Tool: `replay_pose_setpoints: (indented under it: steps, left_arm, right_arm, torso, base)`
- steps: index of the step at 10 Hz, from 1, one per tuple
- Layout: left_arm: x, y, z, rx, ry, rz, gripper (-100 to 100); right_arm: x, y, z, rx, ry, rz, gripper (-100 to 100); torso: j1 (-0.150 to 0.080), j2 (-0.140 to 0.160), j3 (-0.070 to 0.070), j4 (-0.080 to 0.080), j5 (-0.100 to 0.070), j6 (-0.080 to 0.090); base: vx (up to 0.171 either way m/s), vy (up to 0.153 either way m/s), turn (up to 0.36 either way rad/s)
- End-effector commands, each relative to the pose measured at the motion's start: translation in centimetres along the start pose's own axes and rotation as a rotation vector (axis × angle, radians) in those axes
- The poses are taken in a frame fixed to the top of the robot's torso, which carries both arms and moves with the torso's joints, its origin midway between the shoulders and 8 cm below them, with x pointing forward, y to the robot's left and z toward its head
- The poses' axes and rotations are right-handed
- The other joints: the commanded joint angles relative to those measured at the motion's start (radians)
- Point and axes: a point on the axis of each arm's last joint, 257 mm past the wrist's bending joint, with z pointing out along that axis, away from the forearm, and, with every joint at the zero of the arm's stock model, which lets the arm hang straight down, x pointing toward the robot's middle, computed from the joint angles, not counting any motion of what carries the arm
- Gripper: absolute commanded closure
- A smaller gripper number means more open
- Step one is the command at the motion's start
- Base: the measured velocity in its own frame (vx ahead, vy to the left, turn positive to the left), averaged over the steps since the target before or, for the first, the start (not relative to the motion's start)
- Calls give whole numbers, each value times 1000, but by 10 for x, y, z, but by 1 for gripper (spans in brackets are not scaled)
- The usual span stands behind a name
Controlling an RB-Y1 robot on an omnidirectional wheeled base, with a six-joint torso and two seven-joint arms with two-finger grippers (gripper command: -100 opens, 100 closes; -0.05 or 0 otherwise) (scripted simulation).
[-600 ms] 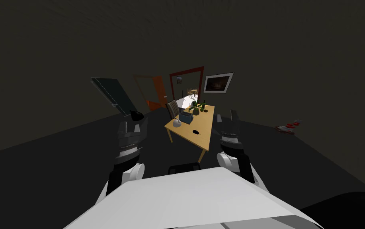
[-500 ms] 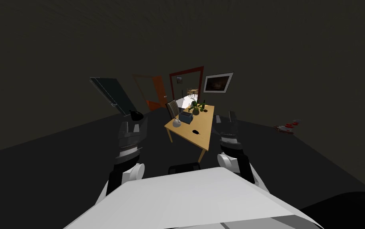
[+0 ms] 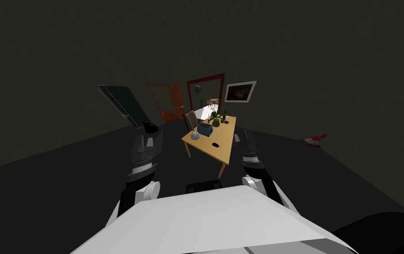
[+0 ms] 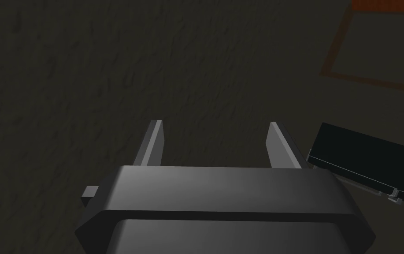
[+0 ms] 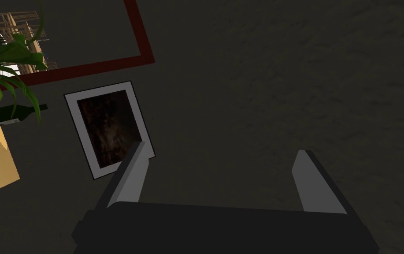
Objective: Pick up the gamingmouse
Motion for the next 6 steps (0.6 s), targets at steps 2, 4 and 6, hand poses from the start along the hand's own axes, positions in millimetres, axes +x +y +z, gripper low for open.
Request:
replay_pose_setpoints:
  steps: [2, 4, 6]
  left_arm:
    - [0, 0, 0, 0, 0, 0, 0]
    - [0, 0, 0, 0, 0, 0, 0]
    - [0, 0, 0, 0, 0, 0, 0]
  right_arm:
    - [5, -26, -13, 69, 24, 7, -100]
    - [9, -59, -34, 168, 55, 11, -100]
    - [11, -94, -61, 276, 91, 6, -100]
  torso:
    - [-1, 1, 0, 0, 0, 0]
    - [0, -2, -1, 0, 0, 0]
    - [-1, -1, 0, 0, 0, 0]
  base:
    - [-60, -30, 6]
    - [-36, -28, 22]
    - [-60, -63, 67]
